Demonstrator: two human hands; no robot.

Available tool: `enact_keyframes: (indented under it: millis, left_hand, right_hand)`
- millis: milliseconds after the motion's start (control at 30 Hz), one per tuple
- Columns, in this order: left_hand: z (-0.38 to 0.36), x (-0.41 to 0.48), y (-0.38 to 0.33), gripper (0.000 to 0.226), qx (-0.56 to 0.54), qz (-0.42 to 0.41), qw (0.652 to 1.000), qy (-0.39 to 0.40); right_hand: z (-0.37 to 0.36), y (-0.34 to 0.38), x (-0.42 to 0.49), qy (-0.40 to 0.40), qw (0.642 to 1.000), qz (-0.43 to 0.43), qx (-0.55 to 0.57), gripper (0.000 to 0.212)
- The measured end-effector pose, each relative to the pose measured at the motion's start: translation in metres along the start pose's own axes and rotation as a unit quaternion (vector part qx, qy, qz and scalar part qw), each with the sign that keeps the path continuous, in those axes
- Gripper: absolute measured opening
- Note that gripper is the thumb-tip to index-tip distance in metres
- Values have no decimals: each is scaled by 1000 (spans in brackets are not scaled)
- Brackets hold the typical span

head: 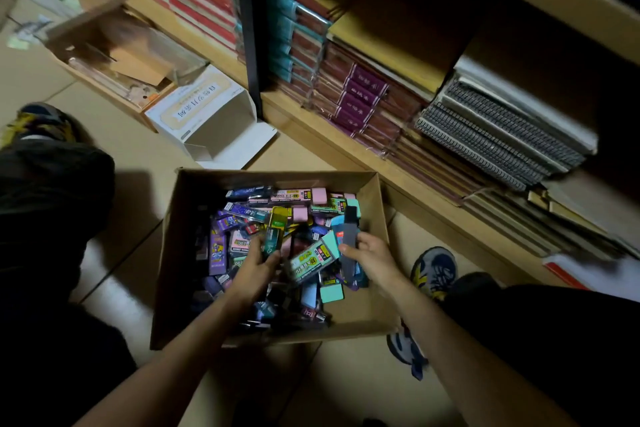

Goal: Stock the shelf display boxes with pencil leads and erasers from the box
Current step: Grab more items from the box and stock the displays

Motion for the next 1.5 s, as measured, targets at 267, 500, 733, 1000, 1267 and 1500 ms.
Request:
enact_keyframes:
  millis: [267, 500, 733, 1000, 1267, 1500]
  left_hand:
    - [-22, -16, -56, 25, -44, 5, 991, 126]
    - [-17, -45, -114, 74, -91, -49, 984, 148]
    - [-25, -89, -180, 43, -139, -107, 969, 174]
    - [-34, -121, -271, 24, -187, -205, 955, 103]
    - [-19, -136, -341, 43, -174, -257, 949, 50]
    - [-7, -130, -388, 46, -170, -291, 940, 50]
  right_hand:
    - [-1, 85, -30, 159, 980, 62, -100, 25]
    - [9, 137, -59, 144, 985, 96, -25, 18]
    - [18, 202, -106, 138, 977, 161, -25, 29]
    - [38, 263, -151, 64, 967, 214, 122, 30]
    - [39, 305, -163, 59, 954, 243, 162, 21]
    - [57, 356, -162, 58, 930, 291, 215, 19]
Point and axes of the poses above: each hand's wrist, its own x-axis towards the middle knuckle, its own z-axis out of the back of the hand, y = z × x, the point moved 7 cm from there along x, towards the middle knuckle, and after that the axes turned 4 degrees about -y, right-handed, at the moved point
